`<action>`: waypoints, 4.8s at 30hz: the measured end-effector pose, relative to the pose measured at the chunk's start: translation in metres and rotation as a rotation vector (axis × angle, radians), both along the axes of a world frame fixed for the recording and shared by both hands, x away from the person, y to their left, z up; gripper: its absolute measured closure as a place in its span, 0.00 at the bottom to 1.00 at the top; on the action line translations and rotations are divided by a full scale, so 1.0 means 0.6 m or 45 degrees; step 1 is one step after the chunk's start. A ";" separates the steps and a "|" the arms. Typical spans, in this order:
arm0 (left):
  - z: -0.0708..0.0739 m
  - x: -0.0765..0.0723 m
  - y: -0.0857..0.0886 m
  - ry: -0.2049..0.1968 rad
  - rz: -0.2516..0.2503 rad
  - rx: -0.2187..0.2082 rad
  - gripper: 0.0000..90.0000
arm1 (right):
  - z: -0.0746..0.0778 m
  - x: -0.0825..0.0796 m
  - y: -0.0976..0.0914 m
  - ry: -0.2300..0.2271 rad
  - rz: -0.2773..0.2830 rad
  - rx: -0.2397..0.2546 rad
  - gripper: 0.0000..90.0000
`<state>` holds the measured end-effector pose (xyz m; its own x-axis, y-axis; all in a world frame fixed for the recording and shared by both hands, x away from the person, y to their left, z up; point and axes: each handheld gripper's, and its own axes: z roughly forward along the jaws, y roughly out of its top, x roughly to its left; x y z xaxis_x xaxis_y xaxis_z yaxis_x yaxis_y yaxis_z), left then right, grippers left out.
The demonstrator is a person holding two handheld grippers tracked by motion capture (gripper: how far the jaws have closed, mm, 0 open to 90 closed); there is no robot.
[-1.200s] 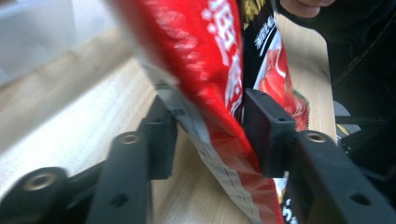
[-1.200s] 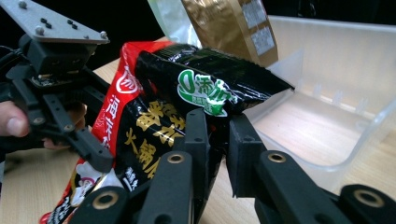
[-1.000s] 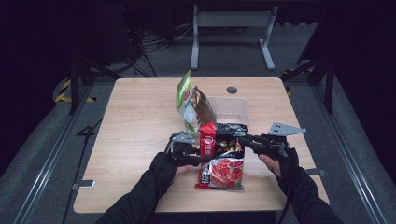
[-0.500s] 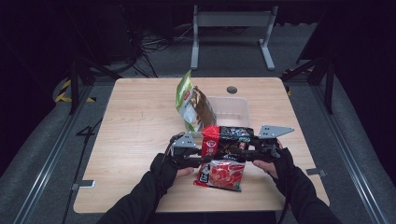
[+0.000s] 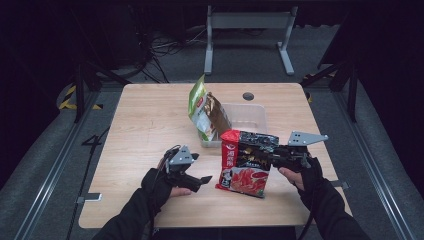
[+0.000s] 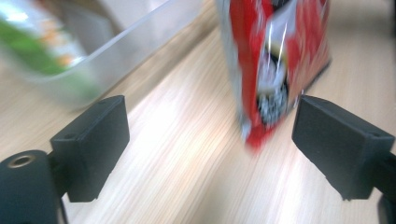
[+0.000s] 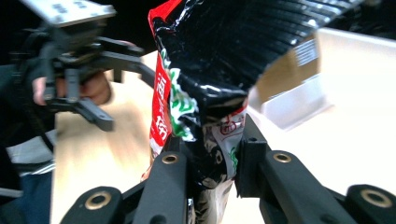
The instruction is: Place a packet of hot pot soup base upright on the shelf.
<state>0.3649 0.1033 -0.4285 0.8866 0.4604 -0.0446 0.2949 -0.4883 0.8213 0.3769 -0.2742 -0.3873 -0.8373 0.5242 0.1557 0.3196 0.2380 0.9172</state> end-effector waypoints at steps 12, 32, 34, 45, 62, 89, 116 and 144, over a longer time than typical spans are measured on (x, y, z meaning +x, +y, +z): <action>-0.029 -0.030 0.138 -0.031 0.247 0.129 0.10 | 0.037 -0.022 -0.007 -0.129 -0.138 -0.072 0.88; -0.036 -0.049 0.177 -0.008 0.280 0.056 0.10 | 0.079 -0.033 0.006 -0.255 -0.309 -0.073 0.88; -0.038 -0.050 0.176 -0.001 0.286 0.056 0.10 | 0.085 -0.034 0.008 -0.264 -0.311 -0.054 0.88; -0.043 -0.048 0.172 0.022 0.265 0.047 0.09 | 0.111 -0.025 0.014 -0.310 -0.366 -0.024 0.88; -0.044 -0.044 0.165 0.020 0.269 0.079 0.07 | 0.142 0.005 0.031 -0.385 -0.476 -0.014 0.88; -0.044 -0.043 0.163 0.031 0.264 0.078 0.09 | 0.146 0.073 0.052 -0.414 -0.704 -0.046 0.88; -0.047 -0.046 0.161 0.052 0.222 0.058 0.08 | 0.104 0.161 0.086 -0.405 -0.850 -0.064 0.88; -0.048 -0.045 0.161 0.064 0.216 0.062 0.08 | 0.031 0.158 0.074 -0.380 -0.841 -0.031 0.86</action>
<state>0.3379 0.1997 -0.4573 0.7930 0.6061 -0.0607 0.4164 -0.4666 0.7803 0.4717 -0.2299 -0.3688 -0.3495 0.9357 -0.0483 0.1407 0.1034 0.9846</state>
